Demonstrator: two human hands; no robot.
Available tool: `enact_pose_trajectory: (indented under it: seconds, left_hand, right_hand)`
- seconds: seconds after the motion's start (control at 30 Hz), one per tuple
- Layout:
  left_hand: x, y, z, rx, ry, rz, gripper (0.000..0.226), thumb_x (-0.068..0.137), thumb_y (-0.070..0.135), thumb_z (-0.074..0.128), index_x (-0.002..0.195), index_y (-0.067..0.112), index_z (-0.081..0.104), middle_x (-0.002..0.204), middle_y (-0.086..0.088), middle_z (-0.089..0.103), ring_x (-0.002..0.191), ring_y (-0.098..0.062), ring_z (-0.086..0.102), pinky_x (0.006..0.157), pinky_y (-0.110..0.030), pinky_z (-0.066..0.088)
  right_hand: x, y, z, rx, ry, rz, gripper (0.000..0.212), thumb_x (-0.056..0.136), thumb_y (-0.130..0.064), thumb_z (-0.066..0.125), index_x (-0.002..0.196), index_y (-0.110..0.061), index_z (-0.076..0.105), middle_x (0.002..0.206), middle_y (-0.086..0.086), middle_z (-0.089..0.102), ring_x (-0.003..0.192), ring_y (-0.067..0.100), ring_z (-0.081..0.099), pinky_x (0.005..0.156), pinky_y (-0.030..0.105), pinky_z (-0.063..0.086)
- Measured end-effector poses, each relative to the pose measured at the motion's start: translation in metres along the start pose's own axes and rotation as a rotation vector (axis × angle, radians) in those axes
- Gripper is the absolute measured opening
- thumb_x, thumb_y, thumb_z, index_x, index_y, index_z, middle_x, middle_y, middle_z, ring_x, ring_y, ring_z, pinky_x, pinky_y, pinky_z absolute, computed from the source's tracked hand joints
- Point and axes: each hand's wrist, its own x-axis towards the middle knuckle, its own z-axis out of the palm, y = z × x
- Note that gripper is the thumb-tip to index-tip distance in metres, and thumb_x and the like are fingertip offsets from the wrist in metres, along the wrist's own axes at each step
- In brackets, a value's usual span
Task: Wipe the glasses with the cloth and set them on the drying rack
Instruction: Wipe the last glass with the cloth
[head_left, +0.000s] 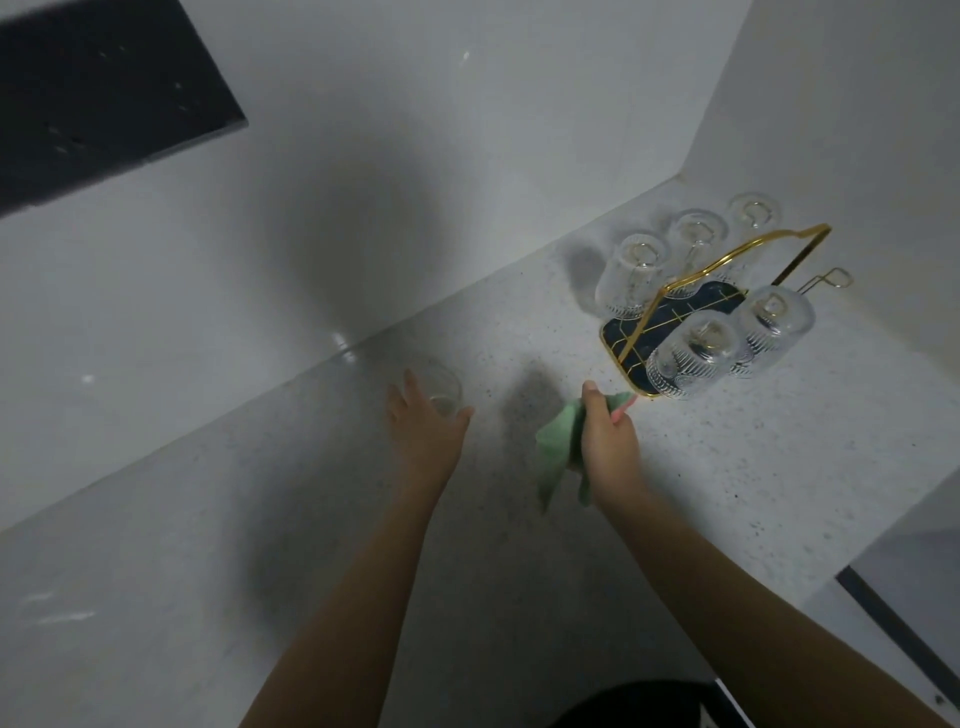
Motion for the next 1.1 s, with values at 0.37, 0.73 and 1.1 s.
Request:
enact_pose_trajectory:
  seconds: [0.37,0.73,1.1]
  left_hand:
    - [-0.014,0.006,-0.002,-0.339,0.05,0.064,0.098,0.073,0.022,0.083,0.15,0.018,0.024,0.123,-0.003,0.047,0.113,-0.021,0.051,0.084,-0.028,0.046]
    - [-0.097,0.051,-0.01,-1.197,-0.366,-0.019,0.074,0.074,0.03,0.08,0.137,0.007,0.049,0.127,-0.021,0.062,0.11,-0.03,0.066,0.091,-0.042,0.054]
    - [-0.157,0.07,-0.015,-1.118,-0.41,0.197,0.047,0.083,0.055,0.051,0.112,0.023,0.07,0.108,0.0,0.075,0.101,-0.014,0.071,0.078,-0.027,0.056]
  right_hand:
    - [0.012,-0.003,-0.011,0.111,-0.023,0.074,0.065,0.097,-0.052,0.029,0.145,-0.008,0.029,0.15,0.015,0.033,0.138,0.033,0.031,0.115,0.051,0.02]
    - [-0.056,-0.012,-0.04,-0.009,-0.407,-0.399,0.045,0.101,-0.041,0.016,0.133,-0.035,0.047,0.126,-0.021,0.046,0.116,-0.006,0.041,0.075,-0.013,0.025]
    - [-0.106,0.018,-0.059,-0.332,-0.331,-0.957,0.066,0.091,-0.065,0.018,0.146,-0.028,0.017,0.156,-0.016,0.008,0.145,0.002,-0.004,0.116,0.017,0.0]
